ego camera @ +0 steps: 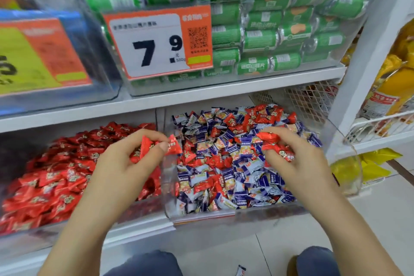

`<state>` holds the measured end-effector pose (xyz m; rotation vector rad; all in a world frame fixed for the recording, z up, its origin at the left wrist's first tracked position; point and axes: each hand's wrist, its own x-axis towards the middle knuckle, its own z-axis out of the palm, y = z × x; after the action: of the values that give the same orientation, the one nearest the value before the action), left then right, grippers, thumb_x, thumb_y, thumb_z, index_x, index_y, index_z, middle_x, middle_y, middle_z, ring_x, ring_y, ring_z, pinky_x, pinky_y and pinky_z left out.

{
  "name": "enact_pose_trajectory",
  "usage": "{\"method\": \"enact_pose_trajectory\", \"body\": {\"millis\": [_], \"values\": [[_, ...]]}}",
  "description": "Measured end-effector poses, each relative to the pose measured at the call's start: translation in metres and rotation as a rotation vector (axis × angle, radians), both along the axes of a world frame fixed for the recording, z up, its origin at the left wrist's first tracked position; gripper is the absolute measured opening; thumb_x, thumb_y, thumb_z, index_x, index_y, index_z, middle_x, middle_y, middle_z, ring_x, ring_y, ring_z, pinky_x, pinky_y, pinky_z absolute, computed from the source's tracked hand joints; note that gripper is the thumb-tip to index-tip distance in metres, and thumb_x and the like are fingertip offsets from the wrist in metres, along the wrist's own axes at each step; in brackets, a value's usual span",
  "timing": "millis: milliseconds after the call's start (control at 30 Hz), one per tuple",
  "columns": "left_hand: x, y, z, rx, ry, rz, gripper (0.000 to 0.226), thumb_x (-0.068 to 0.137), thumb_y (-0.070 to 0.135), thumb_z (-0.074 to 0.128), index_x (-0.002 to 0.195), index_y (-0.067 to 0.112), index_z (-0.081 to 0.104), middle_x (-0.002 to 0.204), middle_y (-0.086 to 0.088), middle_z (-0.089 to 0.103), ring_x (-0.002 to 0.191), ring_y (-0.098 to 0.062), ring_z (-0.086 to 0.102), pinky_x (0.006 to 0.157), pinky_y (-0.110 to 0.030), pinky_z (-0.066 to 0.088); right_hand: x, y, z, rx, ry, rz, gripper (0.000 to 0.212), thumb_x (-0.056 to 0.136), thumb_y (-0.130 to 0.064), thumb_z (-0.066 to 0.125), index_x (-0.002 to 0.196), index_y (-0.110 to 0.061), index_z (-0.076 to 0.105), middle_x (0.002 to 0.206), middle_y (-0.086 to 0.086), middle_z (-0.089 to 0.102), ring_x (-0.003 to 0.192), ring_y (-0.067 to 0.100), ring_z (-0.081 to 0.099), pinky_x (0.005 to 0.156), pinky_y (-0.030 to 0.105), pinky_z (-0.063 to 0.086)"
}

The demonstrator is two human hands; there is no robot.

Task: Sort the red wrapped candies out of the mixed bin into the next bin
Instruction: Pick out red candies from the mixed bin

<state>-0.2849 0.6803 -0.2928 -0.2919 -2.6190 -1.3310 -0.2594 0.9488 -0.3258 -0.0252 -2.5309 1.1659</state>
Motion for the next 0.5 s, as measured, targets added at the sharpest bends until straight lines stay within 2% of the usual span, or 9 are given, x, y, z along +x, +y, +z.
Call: {"method": "enact_pose_trajectory", "body": {"millis": [67, 200, 300, 400, 500], "values": [[0.006, -0.018, -0.004, 0.105, -0.024, 0.038, 0.008, 0.085, 0.027, 0.065, 0.082, 0.033, 0.068, 0.061, 0.004, 0.06, 0.046, -0.007, 0.037, 0.045, -0.013, 0.031, -0.004, -0.016, -0.005, -0.01, -0.007, 0.02, 0.031, 0.087, -0.017, 0.062, 0.101, -0.044, 0.057, 0.087, -0.023, 0.064, 0.085, -0.007, 0.057, 0.071, 0.012, 0.041], [0.007, -0.037, -0.007, 0.186, -0.061, 0.038, 0.008, 0.086, 0.028, 0.064, 0.081, 0.034, 0.068, 0.061, 0.002, 0.062, 0.048, -0.011, 0.039, 0.044, -0.014, 0.03, -0.017, -0.046, 0.004, -0.258, -0.023, 0.064, 0.024, 0.089, -0.013, 0.062, 0.1, -0.034, 0.063, 0.081, -0.018, 0.067, 0.073, -0.006, 0.06, 0.066, 0.007, 0.043], [0.001, -0.052, -0.008, 0.202, -0.085, 0.063, 0.009, 0.087, 0.027, 0.064, 0.08, 0.032, 0.068, 0.059, 0.003, 0.062, 0.049, -0.014, 0.043, 0.045, -0.013, 0.032, -0.023, -0.079, 0.017, -0.384, -0.052, 0.148, 0.022, 0.089, -0.01, 0.061, 0.094, -0.032, 0.064, 0.065, -0.018, 0.061, 0.05, -0.001, 0.053, 0.049, 0.013, 0.041], [-0.01, -0.079, -0.017, 0.203, -0.111, 0.162, 0.013, 0.086, 0.026, 0.065, 0.076, 0.033, 0.068, 0.075, 0.002, 0.069, 0.063, -0.014, 0.055, 0.059, -0.018, 0.04, -0.027, -0.115, 0.024, -0.377, -0.12, 0.274, 0.019, 0.088, -0.012, 0.063, 0.092, -0.03, 0.065, 0.063, -0.014, 0.059, 0.044, -0.002, 0.046, 0.045, 0.013, 0.034], [-0.017, -0.1, -0.024, 0.227, -0.175, 0.216, 0.013, 0.088, 0.023, 0.063, 0.077, 0.029, 0.068, 0.067, 0.007, 0.065, 0.056, -0.009, 0.05, 0.055, -0.017, 0.038, -0.036, -0.158, 0.027, -0.325, -0.165, 0.399, 0.018, 0.087, -0.015, 0.065, 0.095, -0.031, 0.065, 0.065, -0.025, 0.061, 0.051, -0.008, 0.052, 0.049, 0.007, 0.036]]}}
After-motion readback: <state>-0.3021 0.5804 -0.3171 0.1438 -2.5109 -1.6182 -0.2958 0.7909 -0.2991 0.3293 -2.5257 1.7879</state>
